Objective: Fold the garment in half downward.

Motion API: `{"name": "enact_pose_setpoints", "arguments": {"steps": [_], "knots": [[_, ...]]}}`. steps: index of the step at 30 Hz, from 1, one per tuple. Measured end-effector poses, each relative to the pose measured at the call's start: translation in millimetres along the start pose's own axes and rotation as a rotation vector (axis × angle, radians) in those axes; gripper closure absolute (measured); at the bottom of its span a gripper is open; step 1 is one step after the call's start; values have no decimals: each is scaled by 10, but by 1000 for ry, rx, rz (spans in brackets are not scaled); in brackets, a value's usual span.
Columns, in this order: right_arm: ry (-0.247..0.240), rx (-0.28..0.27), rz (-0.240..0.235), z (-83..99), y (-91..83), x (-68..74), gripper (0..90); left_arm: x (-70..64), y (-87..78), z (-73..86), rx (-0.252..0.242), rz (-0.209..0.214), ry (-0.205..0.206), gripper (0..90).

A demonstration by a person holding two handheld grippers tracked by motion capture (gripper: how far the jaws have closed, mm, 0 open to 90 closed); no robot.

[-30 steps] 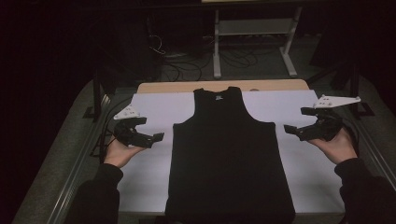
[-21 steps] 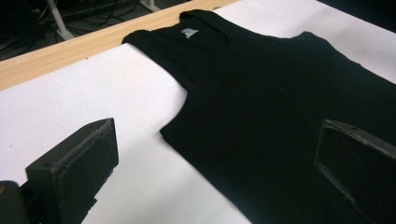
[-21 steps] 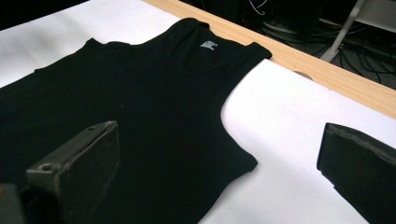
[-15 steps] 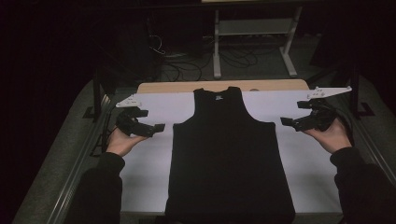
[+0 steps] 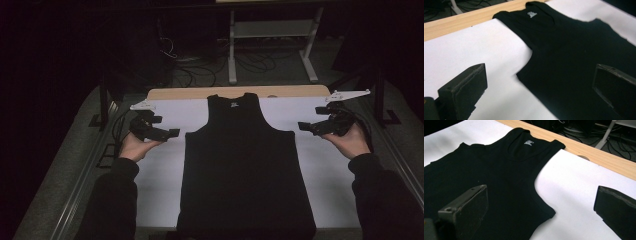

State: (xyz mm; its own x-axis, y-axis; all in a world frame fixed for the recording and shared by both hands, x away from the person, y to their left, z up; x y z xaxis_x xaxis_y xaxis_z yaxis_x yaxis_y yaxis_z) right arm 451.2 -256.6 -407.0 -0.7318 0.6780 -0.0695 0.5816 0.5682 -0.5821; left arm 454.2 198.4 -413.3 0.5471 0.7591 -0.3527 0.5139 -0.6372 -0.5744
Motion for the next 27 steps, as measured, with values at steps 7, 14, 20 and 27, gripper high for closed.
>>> {"name": "enact_pose_setpoints", "arguments": {"steps": [7,14,20,27], "knots": [[18,3,-4,39,81,-58,0,94,62,4,-3,-6,-27,0],[38,20,-2,104,151,-128,0,160,147,36,12,-17,-45,0],[61,45,-2,175,239,-175,0,92,292,83,25,-5,-26,0],[65,85,-7,266,380,-196,0,204,410,129,39,-12,-69,0]]}}
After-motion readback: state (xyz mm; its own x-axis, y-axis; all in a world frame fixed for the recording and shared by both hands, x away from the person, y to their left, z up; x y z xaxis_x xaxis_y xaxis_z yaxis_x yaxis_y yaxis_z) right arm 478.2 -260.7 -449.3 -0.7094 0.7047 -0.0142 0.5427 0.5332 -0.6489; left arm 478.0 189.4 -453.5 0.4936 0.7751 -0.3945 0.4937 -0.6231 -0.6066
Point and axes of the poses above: each handheld gripper's, and its own axes: y roughly forward along the jaws, z roughly out of its underside, x roughly to its left, the point moved 9 cm from there along y, roughly forward along the jaws, and after that the axes turned 13 degrees about -y, right-handed, at the moved point
